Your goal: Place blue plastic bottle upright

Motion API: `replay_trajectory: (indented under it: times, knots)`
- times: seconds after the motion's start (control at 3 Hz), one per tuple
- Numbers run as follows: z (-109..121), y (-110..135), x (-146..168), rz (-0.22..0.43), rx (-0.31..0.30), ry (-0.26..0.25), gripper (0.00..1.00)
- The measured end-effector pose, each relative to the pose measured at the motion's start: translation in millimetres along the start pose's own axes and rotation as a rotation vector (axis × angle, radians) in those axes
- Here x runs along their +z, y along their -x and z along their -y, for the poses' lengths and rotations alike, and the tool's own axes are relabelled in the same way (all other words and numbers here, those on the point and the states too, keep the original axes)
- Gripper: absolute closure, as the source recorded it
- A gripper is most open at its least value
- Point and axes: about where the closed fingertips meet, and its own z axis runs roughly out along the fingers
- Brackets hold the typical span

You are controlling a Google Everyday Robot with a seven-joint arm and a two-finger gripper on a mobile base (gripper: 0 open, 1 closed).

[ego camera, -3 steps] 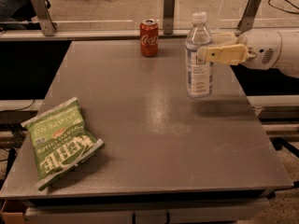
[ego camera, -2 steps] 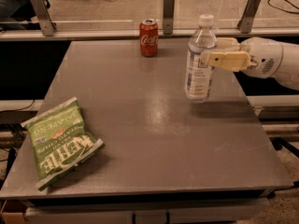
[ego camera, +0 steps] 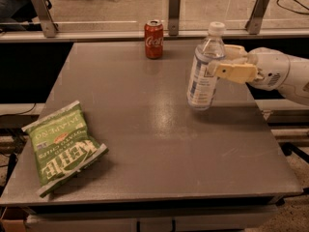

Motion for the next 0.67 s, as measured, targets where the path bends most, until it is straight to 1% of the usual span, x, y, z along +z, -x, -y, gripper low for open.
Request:
replay_trajectory:
  times: [0.33, 0.67]
  knots:
    - [-4.0, -7.3, 0.5, -0.010, -0.023, 0.012, 1.00]
    - [-7.3, -14.3, 3.5, -0.039, -0.044, 0.032, 0.82]
